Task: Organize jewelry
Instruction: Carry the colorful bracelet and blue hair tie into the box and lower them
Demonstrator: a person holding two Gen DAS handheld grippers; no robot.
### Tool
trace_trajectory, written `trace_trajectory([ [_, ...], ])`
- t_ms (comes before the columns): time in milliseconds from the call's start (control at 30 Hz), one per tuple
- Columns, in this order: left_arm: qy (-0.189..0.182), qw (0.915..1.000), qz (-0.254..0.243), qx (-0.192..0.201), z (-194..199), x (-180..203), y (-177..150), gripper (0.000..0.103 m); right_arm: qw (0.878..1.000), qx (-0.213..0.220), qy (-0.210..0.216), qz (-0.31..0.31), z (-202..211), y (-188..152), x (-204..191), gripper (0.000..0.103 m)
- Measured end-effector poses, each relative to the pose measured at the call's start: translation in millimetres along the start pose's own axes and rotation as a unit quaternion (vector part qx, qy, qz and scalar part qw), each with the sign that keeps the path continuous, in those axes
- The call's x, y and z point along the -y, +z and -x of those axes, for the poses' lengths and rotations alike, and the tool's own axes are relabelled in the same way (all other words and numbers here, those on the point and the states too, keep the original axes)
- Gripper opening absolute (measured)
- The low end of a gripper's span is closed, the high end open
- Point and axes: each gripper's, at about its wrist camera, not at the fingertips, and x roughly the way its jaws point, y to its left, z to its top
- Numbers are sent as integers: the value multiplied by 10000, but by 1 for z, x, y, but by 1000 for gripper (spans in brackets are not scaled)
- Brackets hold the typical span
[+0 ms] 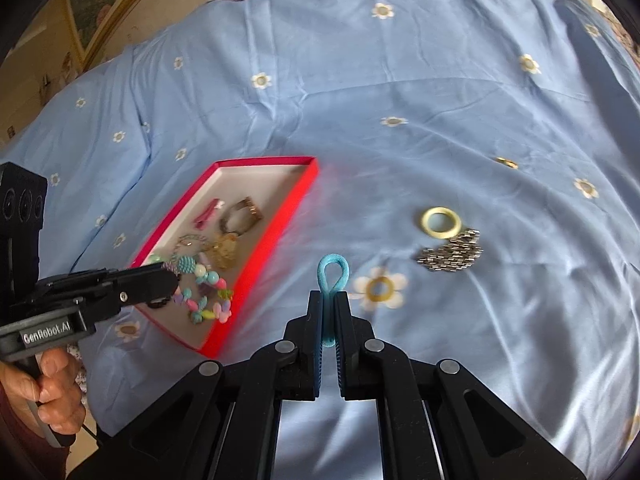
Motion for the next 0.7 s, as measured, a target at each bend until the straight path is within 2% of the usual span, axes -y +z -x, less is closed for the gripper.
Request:
trace_trajectory([
  [700, 366, 9968, 640, 307, 32, -69, -2, 11, 9966, -232, 543, 571, -29, 7, -72, 5],
])
